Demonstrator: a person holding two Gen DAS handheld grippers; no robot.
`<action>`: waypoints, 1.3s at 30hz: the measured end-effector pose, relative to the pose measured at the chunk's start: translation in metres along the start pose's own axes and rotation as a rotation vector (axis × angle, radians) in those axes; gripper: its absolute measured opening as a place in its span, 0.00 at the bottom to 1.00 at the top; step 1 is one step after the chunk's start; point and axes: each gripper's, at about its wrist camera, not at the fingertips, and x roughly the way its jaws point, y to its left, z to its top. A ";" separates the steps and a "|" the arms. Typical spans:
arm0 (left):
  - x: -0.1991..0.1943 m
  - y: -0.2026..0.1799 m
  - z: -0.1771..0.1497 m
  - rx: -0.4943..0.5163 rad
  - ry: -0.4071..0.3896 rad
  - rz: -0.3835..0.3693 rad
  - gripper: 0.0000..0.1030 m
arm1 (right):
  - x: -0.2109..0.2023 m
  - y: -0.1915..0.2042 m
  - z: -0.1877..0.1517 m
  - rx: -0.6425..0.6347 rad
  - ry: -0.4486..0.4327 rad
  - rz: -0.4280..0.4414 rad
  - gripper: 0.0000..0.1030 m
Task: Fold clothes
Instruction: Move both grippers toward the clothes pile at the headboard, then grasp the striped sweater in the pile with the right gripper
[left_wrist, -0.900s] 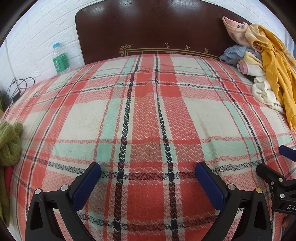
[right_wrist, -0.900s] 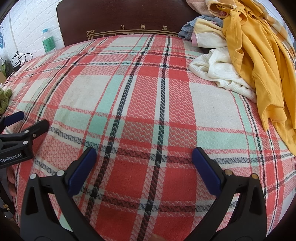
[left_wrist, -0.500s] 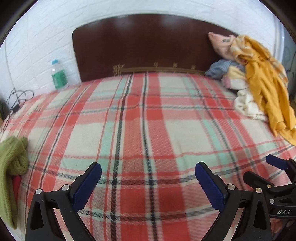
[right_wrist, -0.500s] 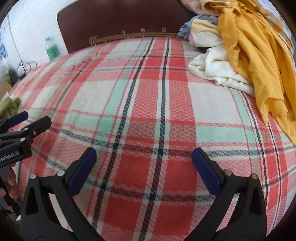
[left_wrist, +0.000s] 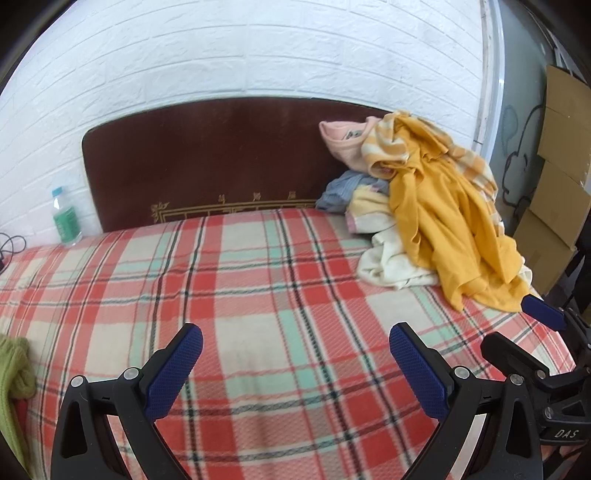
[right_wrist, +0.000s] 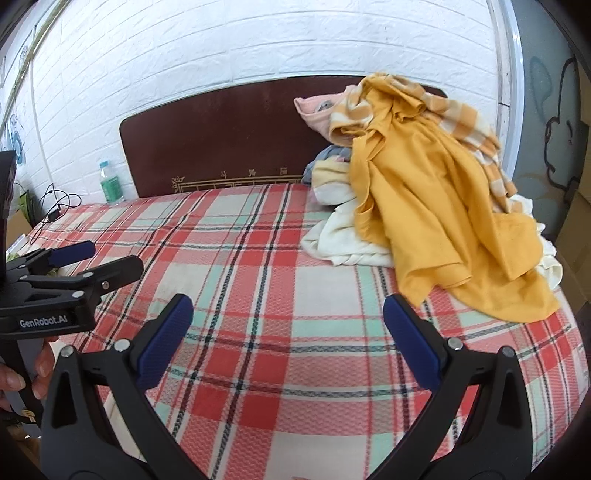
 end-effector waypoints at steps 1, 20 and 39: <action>0.000 -0.005 0.003 0.008 -0.004 -0.002 1.00 | -0.004 -0.003 0.002 -0.003 -0.012 -0.010 1.00; 0.005 -0.051 0.024 0.063 -0.039 -0.027 1.00 | -0.025 -0.033 0.016 -0.007 -0.083 -0.055 1.00; 0.016 -0.065 0.042 0.075 -0.044 -0.039 1.00 | -0.021 -0.042 0.032 -0.045 -0.107 -0.053 1.00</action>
